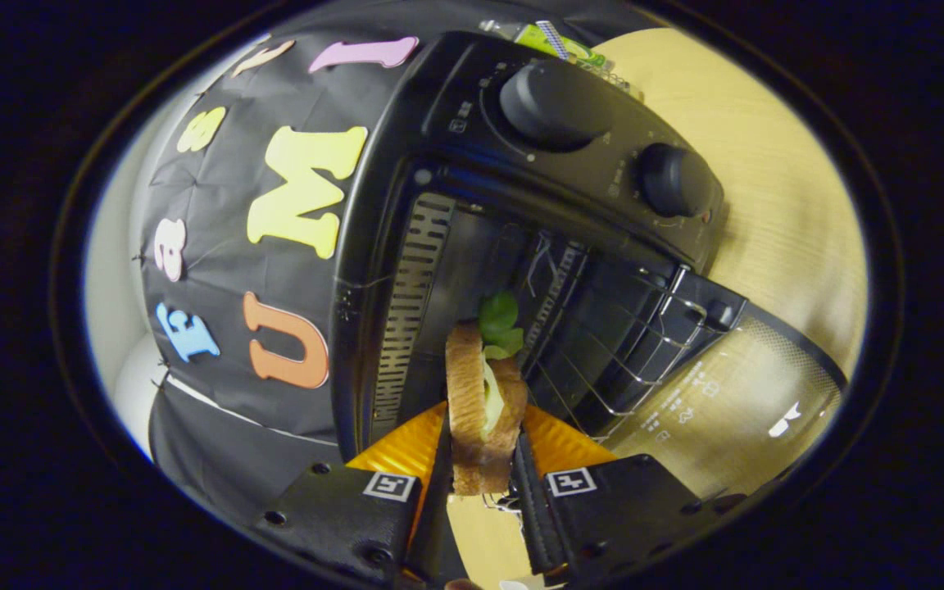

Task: Open the toaster oven, put the food inside, and close the toaster oven door.

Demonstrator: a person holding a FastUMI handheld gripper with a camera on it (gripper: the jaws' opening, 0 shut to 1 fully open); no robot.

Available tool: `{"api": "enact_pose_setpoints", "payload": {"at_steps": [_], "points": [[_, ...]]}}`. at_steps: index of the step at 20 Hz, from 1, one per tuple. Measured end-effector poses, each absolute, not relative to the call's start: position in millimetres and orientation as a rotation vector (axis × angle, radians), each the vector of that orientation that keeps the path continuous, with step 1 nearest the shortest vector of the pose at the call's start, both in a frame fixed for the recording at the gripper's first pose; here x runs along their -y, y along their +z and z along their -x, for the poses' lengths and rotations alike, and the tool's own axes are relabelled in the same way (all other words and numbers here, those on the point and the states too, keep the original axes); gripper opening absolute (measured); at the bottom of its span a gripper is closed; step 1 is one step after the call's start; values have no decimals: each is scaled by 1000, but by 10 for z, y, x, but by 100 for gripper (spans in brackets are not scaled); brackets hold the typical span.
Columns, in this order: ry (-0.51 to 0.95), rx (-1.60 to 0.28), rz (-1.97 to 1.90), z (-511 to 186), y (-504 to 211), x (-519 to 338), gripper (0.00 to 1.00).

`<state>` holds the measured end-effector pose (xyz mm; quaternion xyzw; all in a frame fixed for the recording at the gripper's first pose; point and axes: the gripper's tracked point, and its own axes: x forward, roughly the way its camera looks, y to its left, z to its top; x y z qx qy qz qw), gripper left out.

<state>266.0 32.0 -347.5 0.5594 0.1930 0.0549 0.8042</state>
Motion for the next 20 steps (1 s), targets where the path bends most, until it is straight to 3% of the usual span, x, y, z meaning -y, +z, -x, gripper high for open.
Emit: {"api": "enact_pose_setpoints", "payload": {"at_steps": [3, 5, 8, 20], "points": [[145, -456, -1137, -2664, -3504, -458, 55], [141, -467, -1069, -2685, -3503, -460, 72], [180, -522, -927, -2608, -3495, -561, 81], [231, -772, -281, -2235, -3770, -668, 87]]}}
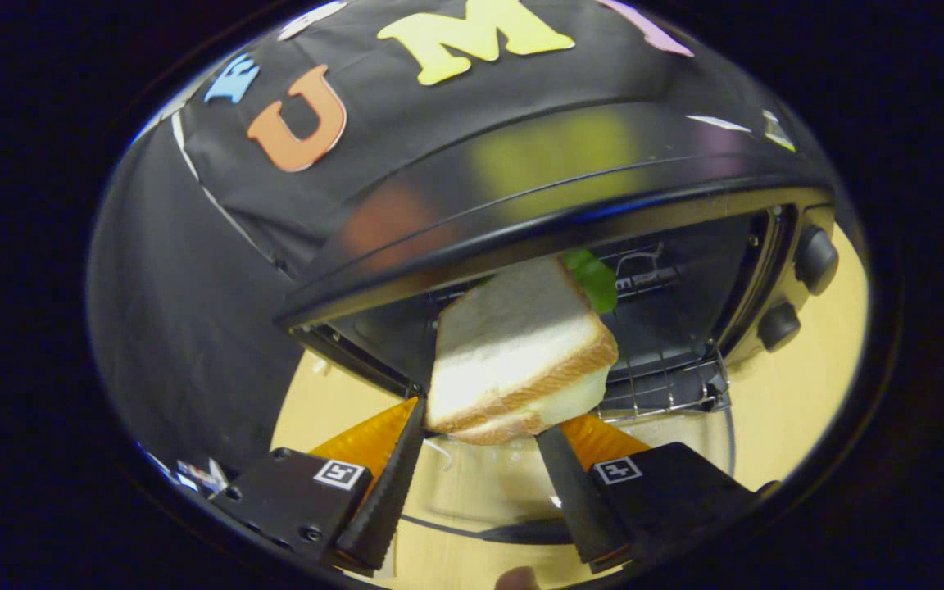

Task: Open the toaster oven, put the food inside, and close the toaster oven door.

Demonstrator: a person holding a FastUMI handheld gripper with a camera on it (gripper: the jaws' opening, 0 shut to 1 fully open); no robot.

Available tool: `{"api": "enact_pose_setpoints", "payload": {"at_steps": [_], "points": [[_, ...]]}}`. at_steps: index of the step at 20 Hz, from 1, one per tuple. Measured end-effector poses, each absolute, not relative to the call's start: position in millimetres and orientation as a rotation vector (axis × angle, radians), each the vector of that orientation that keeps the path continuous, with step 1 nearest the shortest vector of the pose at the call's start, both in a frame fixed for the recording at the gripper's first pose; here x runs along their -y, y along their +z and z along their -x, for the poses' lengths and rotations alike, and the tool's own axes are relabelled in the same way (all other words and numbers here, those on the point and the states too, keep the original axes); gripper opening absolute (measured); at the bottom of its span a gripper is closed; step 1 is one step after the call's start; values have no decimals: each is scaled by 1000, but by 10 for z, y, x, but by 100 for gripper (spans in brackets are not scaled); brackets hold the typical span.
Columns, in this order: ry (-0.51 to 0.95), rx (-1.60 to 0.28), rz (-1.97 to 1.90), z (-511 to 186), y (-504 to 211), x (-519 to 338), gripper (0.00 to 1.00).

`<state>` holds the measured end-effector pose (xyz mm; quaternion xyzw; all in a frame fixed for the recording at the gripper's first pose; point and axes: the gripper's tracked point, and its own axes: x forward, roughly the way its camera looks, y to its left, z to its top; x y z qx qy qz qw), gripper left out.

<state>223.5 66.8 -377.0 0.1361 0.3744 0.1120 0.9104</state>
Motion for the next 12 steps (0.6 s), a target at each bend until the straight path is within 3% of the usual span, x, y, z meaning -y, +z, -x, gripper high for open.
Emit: {"api": "enact_pose_setpoints", "payload": {"at_steps": [7, 12], "points": [[211, -903, -70, -1788, -3842, -550, 91], [199, -830, -39, -1510, -3504, -477, 92]]}}
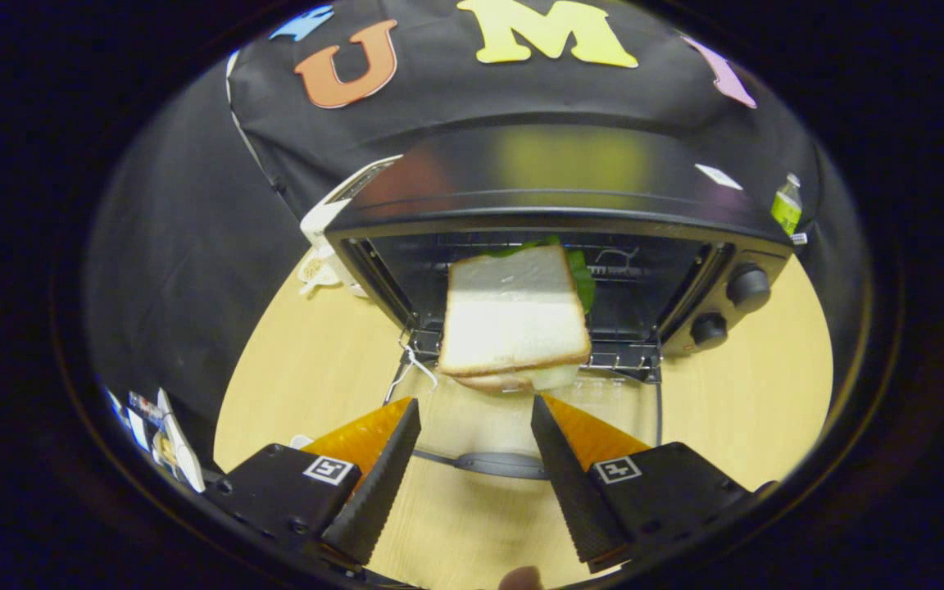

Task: Open the toaster oven, put the food inside, and close the toaster oven door.

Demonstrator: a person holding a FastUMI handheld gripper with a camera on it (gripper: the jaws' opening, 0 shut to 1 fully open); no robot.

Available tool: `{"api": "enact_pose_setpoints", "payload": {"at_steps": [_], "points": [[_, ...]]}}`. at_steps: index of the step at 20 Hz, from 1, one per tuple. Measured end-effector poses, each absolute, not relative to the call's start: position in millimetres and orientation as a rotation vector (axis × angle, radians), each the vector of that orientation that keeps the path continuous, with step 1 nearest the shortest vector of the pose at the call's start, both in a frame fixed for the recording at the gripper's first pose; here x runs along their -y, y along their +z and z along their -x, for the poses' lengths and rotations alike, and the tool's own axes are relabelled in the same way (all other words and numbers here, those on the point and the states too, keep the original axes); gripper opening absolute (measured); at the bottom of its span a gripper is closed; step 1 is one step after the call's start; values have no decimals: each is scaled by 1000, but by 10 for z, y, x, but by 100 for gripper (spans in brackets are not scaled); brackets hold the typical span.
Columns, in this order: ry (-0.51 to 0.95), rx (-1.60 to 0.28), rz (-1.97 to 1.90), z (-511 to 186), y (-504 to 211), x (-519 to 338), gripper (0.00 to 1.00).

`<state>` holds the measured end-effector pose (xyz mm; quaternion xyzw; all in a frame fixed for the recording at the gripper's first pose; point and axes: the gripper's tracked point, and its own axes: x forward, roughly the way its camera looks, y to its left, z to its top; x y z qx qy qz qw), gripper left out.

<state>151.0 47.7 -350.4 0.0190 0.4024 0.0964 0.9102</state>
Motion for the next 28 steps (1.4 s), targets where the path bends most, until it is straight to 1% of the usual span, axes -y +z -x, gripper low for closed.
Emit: {"api": "enact_pose_setpoints", "payload": {"at_steps": [3, 6, 8, 12, 14, 20, 28], "points": [[150, -719, -30, -1310, -3161, -373, 92], [123, -665, -67, -977, -2997, -292, 94], [83, -648, -89, -745, -2995, -186, 94], [71, -668, -79, -443, -3283, -52, 95], [64, -663, -68, -430, -3478, -4, 95], [70, -738, -21, -590, -4297, -59, 95], [-5, -749, -30, -981, -4701, -131, 95]]}}
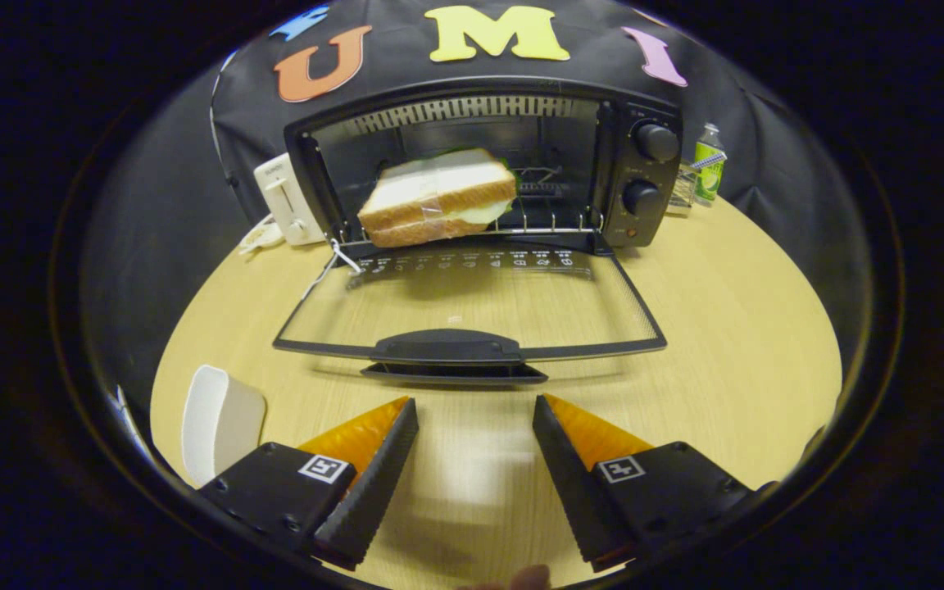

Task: Open the toaster oven, put the food inside, and close the toaster oven door.

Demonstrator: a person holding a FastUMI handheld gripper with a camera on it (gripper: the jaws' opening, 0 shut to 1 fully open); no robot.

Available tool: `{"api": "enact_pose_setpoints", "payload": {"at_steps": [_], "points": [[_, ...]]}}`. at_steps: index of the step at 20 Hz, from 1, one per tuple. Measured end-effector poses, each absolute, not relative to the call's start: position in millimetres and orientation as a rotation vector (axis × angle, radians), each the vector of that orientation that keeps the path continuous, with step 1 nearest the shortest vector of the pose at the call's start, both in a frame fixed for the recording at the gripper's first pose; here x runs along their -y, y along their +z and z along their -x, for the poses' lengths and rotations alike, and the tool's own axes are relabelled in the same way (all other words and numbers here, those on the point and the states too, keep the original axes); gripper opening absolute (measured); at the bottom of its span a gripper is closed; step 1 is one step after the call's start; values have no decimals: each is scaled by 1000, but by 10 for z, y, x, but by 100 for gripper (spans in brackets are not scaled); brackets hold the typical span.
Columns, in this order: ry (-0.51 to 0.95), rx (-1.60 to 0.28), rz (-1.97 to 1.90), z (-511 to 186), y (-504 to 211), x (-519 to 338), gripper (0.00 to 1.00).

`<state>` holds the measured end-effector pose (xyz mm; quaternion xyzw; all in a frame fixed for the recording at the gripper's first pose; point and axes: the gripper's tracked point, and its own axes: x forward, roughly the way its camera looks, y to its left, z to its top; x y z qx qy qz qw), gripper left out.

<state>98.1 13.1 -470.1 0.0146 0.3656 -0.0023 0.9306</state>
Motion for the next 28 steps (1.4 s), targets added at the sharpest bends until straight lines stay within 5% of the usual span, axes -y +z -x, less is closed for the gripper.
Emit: {"api": "enact_pose_setpoints", "payload": {"at_steps": [9, 18, 28], "points": [[-33, -717, -39, -999, -4357, -138, 95], [-32, -477, -25, -1487, -2843, -115, 95], [-3, -175, -19, -967, -875, -165, 95]]}}
